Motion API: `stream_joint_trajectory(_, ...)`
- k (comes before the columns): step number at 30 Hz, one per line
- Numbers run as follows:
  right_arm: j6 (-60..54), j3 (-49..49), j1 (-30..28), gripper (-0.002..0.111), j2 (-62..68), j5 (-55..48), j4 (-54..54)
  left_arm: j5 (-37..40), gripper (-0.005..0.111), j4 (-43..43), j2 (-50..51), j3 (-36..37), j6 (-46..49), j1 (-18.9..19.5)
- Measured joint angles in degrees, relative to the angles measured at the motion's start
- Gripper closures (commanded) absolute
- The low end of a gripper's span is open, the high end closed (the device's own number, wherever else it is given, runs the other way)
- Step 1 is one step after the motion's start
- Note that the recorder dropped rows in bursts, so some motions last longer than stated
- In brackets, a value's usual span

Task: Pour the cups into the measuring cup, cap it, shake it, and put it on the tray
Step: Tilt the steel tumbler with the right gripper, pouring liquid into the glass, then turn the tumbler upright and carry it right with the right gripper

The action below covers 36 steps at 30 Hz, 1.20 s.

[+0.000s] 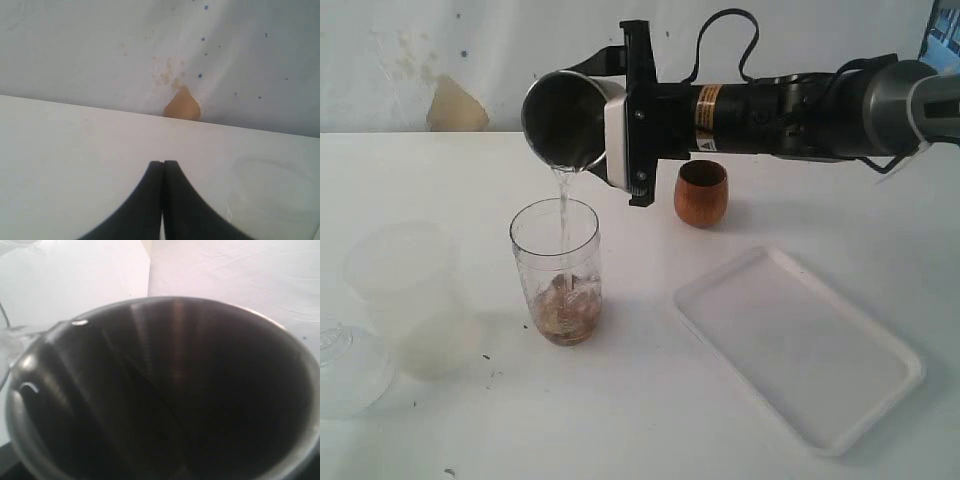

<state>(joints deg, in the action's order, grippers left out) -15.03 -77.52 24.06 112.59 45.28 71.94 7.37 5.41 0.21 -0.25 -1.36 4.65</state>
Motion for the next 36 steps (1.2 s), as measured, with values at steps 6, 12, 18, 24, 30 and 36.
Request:
stream_joint_trajectory(6, -1.1, 0.0, 0.0, 0.108, 0.0, -0.1, -3.4, 0.0, 0.107, 0.0, 0.0, 0.0, 0.0, 0.0)
stream_joint_trajectory(12, -2.2, 0.0, 0.0, 0.108, 0.0, -0.1, -4.9, 0.0, 0.107, 0.0, 0.0, 0.0, 0.0, 0.0)
stream_joint_trajectory(18, -2.7, 0.0, 0.0, 0.108, -0.1, -0.1, -5.0, 0.0, 0.107, 0.0, 0.0, 0.0, 0.0, 0.0)
stream_joint_trajectory(24, -2.8, 0.0, 0.0, 0.108, -0.1, -0.1, -5.0, -0.1, 0.107, 0.0, 0.0, 0.0, 0.0, 0.0)
stream_joint_trajectory(30, -3.0, 0.0, 0.3, 0.108, -0.1, 0.8, -5.0, -0.1, 0.107, 0.0, 0.0, 0.0, 0.0, 0.0)
stream_joint_trajectory(36, -6.0, 0.0, 2.0, 0.108, -0.1, 0.4, -5.3, -0.1, 0.107, 0.0, 0.0, 0.0, 0.0, 0.0)
